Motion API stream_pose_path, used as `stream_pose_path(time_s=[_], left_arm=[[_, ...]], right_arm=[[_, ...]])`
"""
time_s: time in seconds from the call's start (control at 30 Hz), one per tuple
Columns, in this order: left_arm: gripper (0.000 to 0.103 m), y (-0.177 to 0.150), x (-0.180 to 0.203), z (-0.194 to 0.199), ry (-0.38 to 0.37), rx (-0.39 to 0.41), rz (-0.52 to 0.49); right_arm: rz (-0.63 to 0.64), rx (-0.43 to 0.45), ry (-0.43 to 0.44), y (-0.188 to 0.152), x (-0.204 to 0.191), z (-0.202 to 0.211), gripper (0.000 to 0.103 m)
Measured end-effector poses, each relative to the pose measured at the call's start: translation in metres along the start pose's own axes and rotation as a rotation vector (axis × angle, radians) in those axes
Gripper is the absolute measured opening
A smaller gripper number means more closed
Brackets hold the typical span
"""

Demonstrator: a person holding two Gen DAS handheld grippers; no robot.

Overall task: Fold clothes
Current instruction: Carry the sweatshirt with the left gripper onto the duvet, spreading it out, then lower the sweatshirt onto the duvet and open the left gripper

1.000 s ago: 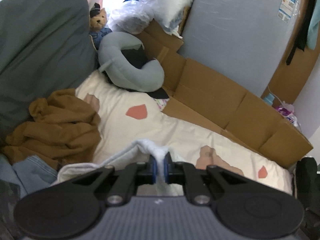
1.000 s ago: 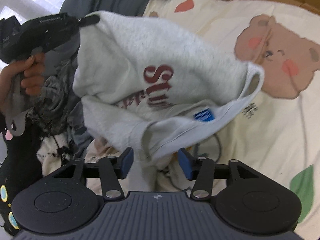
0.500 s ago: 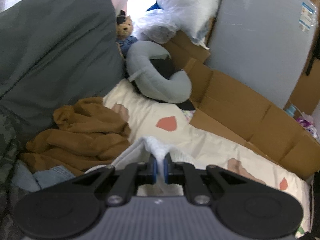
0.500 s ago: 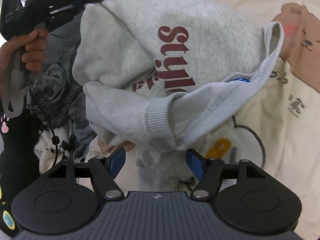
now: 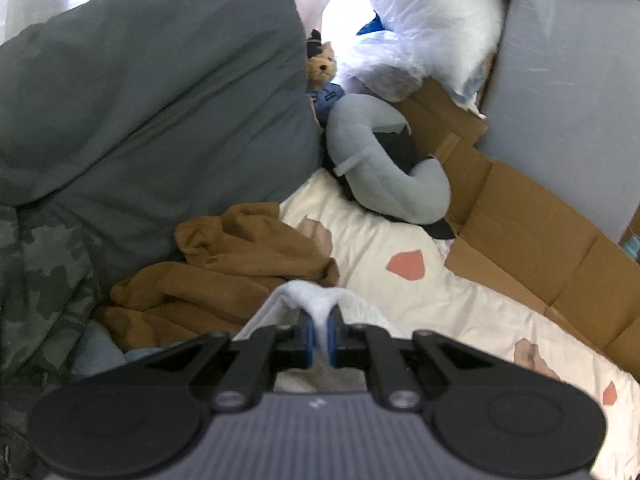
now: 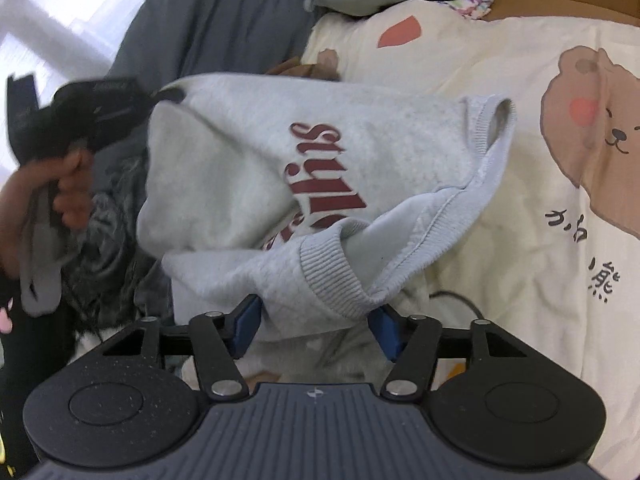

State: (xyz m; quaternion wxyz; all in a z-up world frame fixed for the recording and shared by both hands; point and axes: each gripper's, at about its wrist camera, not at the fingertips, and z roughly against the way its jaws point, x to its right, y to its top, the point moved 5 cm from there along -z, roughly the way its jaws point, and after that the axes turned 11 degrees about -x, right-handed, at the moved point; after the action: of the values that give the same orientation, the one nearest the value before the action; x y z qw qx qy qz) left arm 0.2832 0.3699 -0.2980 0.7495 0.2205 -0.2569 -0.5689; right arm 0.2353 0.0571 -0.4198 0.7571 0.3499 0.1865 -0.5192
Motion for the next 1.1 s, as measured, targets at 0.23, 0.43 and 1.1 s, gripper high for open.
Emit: stream_pose_path(time_s=[0.23, 0.43, 1.1], left_arm=[[0.007, 0.006, -0.004, 0.006, 0.023, 0.028, -0.022], [0.007, 0.019, -0.02, 0.021, 0.071, 0.065, 0.001], [0.007, 0.06, -0.01, 0.032, 0.021, 0.125, -0.018]], right_arm=[[0.01, -0.015, -0.025, 0.023, 0.004, 0.005, 0.012], [-0.013, 0.01, -0.048, 0.034, 0.027, 0.05, 0.01], [-0.028, 0.181, -0.281, 0.112, 0.108, 0.205, 0.007]])
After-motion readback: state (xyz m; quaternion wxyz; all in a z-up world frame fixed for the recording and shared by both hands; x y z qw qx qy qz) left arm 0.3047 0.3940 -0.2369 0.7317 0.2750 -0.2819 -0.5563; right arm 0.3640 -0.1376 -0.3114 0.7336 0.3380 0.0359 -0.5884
